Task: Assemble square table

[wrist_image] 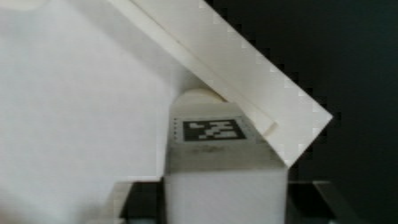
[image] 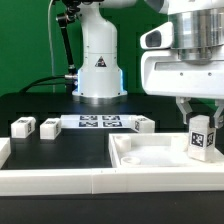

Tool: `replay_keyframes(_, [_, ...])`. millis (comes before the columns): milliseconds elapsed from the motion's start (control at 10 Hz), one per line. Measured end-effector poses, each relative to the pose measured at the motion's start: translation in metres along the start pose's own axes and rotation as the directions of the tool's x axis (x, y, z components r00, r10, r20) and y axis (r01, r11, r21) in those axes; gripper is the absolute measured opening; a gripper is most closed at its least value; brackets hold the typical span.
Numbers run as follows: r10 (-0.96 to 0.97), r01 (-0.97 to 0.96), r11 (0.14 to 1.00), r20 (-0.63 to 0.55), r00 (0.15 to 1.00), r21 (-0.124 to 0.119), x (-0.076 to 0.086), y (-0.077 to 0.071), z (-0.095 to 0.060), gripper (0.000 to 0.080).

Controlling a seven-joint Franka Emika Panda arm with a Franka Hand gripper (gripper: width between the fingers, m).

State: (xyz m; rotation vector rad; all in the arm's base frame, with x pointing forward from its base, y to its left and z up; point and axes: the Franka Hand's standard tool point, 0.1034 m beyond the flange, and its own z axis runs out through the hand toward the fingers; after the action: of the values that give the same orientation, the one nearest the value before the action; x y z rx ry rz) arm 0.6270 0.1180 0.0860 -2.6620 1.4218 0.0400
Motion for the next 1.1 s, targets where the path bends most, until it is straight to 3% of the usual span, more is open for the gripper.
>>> replay_keyframes(200, [0.128,-0.128,0.992,0.009,0.992,0.000,-0.0006,0.0002,0.0004,0.0290])
replay_keyframes(500, [0.162,-0.162,0.987,0.012,0.987,0.011,-0.0006,-0.0013,0.0008,0.0290])
replay_keyframes(700, [0.056,-0.056,0.998,0.016,0.998,0.005,0.0004,-0.0008,-0.0002,0.0574])
replay_keyframes(800, [-0.017,0.017,1.000,0.015,1.000,0.007,0.0019,-0.0012,-0.0005,0.0574])
replay_keyframes(900, [-0.115,0.115,0.993,0.013,0.993,0.010,0.0029,-0.0009,0.0001,0.0634])
replay_keyframes(1100, [-0.241,0.241,0.971,0.011,0.970,0.010,0.0026,-0.0010,0.0003,0.0645])
